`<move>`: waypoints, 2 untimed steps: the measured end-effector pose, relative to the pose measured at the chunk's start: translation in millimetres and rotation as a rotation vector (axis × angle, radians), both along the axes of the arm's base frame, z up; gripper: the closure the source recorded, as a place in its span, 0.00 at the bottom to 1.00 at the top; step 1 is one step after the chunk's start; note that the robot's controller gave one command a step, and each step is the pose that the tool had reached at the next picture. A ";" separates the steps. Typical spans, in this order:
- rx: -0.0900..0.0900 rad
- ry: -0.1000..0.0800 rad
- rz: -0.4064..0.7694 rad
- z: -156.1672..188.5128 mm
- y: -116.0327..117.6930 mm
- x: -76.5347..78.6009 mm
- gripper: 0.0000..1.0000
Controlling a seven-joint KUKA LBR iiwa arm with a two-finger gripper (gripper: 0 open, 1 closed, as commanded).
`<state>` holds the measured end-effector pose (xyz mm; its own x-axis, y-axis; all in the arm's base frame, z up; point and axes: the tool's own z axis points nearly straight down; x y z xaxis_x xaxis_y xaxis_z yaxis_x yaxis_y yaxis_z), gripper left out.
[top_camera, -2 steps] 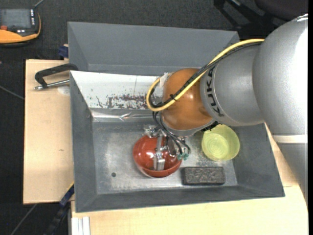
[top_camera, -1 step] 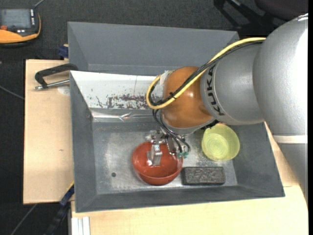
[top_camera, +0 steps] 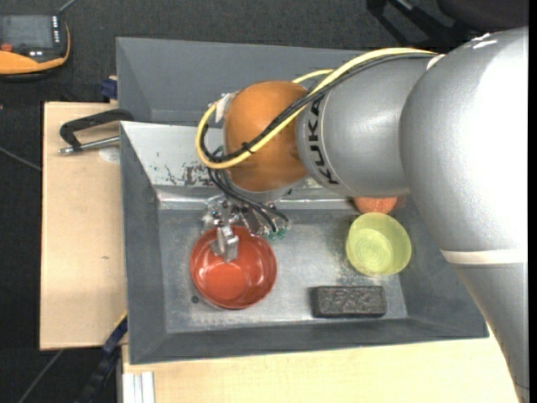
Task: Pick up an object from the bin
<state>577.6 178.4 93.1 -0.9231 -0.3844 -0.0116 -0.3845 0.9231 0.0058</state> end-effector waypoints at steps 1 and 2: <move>-0.004 -0.002 0.105 27.6 -106.8 -29.4 1.00; -0.001 -0.018 0.136 190.4 -88.6 -1.6 1.00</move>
Offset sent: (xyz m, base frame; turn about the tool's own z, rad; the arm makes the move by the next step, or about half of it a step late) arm -0.0302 -0.1023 0.0261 -0.1116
